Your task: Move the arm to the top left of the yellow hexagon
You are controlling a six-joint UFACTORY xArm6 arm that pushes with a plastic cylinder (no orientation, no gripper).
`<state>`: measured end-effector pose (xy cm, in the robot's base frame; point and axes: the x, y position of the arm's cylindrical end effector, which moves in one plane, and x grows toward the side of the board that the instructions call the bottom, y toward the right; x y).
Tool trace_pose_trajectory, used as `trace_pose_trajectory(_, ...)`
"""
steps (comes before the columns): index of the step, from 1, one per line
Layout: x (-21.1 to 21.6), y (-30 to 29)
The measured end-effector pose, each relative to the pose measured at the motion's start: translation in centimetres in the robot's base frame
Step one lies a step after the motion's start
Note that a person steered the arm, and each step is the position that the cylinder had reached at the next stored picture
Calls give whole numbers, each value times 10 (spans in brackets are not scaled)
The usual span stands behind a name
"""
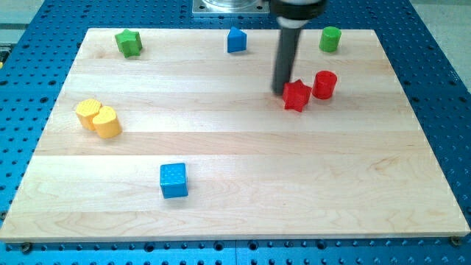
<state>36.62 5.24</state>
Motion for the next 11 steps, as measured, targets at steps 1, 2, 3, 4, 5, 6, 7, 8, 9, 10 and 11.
trace_pose_trajectory(1,-4,-58)
trace_pose_trajectory(2,-4,-85)
trace_pose_trajectory(3,-4,-101)
trace_pose_trajectory(4,-4,-101)
trace_pose_trajectory(5,-8,-153)
trace_pose_trajectory(6,-13,-234)
trace_pose_trajectory(7,-13,-292)
trace_pose_trajectory(8,-10,-328)
trace_pose_trajectory(9,0,-357)
trace_pose_trajectory(10,38,-356)
trace_pose_trajectory(11,93,-345)
